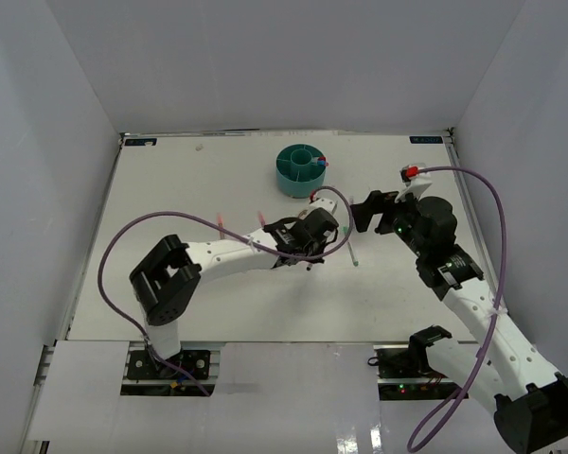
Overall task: Sort the stationery into containers
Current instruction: Pick up the pen from the center of the board, then place the pen in the storage box.
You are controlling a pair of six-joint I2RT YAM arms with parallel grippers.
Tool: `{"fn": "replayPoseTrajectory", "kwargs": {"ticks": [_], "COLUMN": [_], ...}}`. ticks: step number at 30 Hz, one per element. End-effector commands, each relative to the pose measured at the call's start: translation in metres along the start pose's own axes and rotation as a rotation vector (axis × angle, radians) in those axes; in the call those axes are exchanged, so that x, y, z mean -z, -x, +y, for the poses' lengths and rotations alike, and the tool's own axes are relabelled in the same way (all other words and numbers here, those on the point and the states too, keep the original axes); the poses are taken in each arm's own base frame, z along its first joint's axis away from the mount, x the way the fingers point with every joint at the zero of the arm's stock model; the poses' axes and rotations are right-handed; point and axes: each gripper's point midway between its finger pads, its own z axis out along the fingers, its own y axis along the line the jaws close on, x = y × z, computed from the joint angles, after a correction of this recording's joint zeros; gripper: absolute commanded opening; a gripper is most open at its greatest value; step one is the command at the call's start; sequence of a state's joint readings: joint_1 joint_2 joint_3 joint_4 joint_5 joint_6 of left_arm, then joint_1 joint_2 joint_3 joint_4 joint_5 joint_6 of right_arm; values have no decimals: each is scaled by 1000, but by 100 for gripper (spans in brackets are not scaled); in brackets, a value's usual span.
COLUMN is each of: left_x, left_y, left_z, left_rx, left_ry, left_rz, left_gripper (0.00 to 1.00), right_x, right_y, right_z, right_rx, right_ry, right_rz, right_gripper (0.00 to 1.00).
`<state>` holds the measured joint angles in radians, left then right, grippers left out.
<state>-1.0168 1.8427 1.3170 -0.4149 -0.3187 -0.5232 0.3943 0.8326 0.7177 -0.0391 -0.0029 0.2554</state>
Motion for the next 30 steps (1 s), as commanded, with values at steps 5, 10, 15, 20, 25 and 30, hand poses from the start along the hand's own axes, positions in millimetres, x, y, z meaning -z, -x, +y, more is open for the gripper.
{"fn": "replayPoseTrajectory", "kwargs": {"ticks": [5, 10, 15, 20, 25, 30], "left_x": [65, 88, 112, 133, 136, 137], "left_y": [65, 81, 91, 101, 102, 105], "left_z": [-11, -18, -21, -21, -19, -21], "left_rx": [-47, -104, -131, -151, -154, -154], "left_ry": [-182, -269, -343, -373, -371, -381], "left_rz": [-339, -461, -572, -650, -670, -678], "left_gripper": [2, 1, 1, 2, 1, 2], "right_x": [-4, -18, -29, -37, -36, -34], "right_y": [29, 15, -1, -12, -14, -13], "right_z": [43, 57, 72, 76, 86, 88], "right_rx": [-12, -63, -141, -176, -203, -200], "right_ry": [189, 268, 354, 385, 443, 454], "right_rz": [47, 142, 225, 259, 272, 271], "right_gripper": [94, 96, 96, 85, 71, 54]}}
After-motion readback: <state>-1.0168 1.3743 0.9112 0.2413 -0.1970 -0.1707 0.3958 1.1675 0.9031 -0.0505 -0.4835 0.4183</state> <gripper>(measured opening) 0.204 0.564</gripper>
